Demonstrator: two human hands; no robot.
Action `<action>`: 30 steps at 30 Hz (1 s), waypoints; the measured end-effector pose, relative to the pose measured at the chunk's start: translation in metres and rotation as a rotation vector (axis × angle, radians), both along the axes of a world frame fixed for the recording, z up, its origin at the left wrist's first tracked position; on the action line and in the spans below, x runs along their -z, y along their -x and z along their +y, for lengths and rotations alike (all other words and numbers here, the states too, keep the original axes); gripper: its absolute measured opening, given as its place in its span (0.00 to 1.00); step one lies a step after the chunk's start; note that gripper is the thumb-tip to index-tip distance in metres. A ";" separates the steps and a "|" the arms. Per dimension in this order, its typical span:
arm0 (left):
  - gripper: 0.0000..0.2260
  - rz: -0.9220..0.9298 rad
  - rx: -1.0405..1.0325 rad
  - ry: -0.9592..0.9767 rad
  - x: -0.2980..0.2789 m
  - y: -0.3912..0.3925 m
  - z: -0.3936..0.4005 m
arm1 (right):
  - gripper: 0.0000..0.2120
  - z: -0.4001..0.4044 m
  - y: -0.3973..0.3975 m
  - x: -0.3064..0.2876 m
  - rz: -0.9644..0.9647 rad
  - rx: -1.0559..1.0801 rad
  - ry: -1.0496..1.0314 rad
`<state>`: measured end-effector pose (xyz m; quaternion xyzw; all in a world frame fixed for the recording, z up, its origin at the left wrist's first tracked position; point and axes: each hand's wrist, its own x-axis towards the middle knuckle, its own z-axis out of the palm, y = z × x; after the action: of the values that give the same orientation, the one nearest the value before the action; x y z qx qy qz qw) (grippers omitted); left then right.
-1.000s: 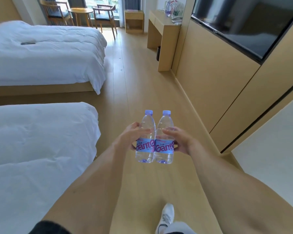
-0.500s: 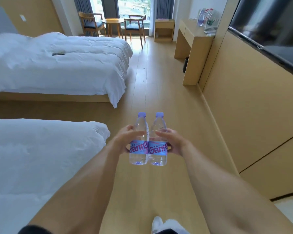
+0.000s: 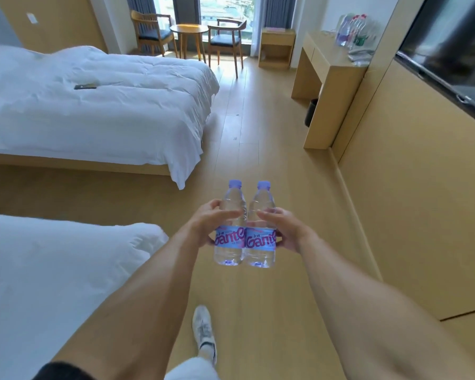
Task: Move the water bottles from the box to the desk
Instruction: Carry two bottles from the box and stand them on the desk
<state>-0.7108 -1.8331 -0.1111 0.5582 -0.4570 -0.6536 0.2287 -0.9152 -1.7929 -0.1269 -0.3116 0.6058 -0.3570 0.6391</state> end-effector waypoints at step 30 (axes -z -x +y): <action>0.17 0.050 0.117 -0.023 0.017 0.102 -0.550 | 0.17 -0.520 0.093 0.007 0.054 0.155 -0.023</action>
<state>-0.8125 -2.3826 -0.1277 0.5166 -0.4755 -0.6849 0.1949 -1.0081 -2.3129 -0.1338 -0.2660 0.6491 -0.3898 0.5966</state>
